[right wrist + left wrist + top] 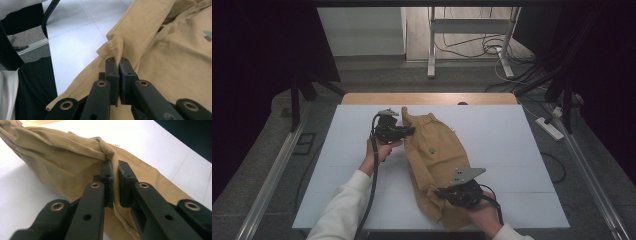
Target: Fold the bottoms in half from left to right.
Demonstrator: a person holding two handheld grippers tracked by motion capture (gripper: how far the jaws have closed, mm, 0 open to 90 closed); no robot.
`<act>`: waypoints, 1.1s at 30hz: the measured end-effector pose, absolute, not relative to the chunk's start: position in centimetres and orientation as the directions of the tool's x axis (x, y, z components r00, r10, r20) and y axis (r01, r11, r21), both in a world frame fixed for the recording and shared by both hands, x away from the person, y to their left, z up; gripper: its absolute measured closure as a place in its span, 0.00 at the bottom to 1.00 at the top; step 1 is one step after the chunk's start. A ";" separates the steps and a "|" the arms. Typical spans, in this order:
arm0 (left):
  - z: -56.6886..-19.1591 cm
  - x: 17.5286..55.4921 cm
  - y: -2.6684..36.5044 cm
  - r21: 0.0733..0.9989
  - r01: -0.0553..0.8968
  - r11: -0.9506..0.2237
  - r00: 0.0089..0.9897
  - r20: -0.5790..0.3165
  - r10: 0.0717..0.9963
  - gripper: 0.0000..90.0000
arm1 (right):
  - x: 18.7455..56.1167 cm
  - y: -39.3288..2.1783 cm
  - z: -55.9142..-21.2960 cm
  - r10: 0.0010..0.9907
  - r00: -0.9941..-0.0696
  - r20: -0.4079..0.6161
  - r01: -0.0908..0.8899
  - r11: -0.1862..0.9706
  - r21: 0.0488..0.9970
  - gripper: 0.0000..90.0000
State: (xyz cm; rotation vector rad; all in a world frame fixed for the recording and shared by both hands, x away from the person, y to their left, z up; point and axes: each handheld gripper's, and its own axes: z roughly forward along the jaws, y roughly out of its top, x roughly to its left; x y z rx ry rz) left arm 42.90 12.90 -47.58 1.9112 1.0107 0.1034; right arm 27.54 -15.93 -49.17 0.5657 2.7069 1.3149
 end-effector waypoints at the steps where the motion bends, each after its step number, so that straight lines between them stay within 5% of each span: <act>1: -47.6 43.0 12.8 0.766 0.605 -0.219 0.657 -0.324 0.681 0.93 | 27.6 -16.1 -49.2 0.363 -0.927 0.090 0.295 0.560 0.774 0.96; 33: -47.4 44.3 8.7 0.751 0.609 -0.256 0.674 -0.321 0.665 0.92 | 27.4 -20.5 -48.7 0.443 -0.891 0.099 0.343 0.514 0.787 0.96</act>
